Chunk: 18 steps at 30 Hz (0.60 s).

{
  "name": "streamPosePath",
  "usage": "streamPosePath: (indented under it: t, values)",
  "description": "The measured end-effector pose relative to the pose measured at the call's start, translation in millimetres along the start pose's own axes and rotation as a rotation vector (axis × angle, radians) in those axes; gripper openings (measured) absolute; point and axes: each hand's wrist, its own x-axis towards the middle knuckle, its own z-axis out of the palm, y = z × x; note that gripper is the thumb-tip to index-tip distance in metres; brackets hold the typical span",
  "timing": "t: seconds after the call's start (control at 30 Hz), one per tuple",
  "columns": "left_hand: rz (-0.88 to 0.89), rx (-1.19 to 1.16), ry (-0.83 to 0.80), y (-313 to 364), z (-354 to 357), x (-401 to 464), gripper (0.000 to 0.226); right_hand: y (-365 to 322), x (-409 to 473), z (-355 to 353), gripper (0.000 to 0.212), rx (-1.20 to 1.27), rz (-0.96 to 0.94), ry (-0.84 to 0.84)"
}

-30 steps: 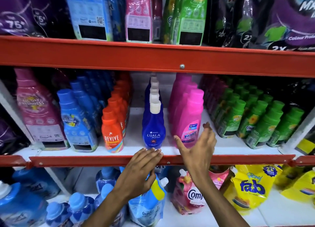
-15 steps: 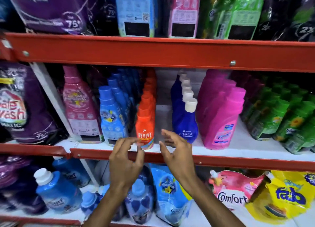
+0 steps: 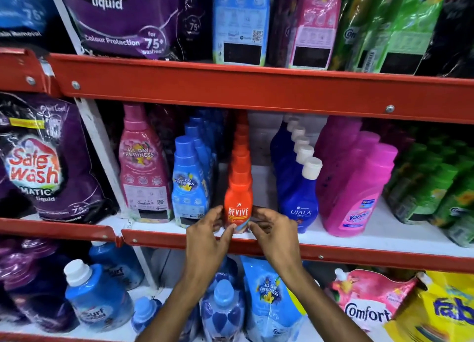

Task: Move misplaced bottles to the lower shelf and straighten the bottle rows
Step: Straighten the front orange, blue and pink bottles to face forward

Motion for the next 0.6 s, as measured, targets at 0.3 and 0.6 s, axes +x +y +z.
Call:
streamPosePath:
  t: [0.3,0.6]
  values:
    - [-0.007,0.008,-0.010,-1.5,2.6,3.3,0.046,-0.3,2.4,2.1,0.029,0.022,0.016,0.029]
    - [0.023,-0.036,0.070,-5.6,0.5,-4.7,0.045,-1.9,-9.2,-3.6,0.033,0.127,-0.037,0.110]
